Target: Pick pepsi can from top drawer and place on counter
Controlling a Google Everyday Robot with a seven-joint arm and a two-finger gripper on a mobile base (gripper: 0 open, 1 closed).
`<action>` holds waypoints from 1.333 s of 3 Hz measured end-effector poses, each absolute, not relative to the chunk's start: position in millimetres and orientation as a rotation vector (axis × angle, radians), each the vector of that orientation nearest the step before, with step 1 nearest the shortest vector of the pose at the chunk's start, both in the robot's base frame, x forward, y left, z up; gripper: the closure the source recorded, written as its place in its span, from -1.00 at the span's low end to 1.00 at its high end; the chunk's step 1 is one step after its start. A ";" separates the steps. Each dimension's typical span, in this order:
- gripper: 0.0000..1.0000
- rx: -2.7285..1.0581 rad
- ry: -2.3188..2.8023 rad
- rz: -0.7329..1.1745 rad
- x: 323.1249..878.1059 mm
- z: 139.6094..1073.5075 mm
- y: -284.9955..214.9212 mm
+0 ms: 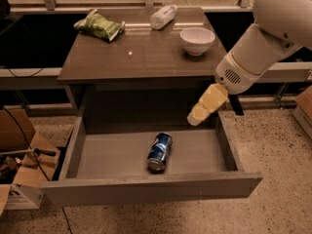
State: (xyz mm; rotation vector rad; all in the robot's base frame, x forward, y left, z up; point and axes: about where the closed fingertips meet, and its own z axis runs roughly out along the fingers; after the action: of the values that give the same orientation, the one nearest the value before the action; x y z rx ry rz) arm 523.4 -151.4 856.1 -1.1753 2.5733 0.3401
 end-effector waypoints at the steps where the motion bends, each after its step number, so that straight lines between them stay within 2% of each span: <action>1: -1.00 -1.104 2.583 0.449 535.8 830.5 -132.6; 3: -1.00 -0.904 2.730 0.627 556.6 766.7 -113.6; 4: -1.00 -0.790 2.850 0.630 561.0 731.9 -108.2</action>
Offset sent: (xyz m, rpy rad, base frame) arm 0.0337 0.0416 -0.0669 0.1594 0.1428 -0.1152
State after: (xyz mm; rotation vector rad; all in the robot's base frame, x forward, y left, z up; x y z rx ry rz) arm 561.0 -108.2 731.9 -0.7899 2.8499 0.6303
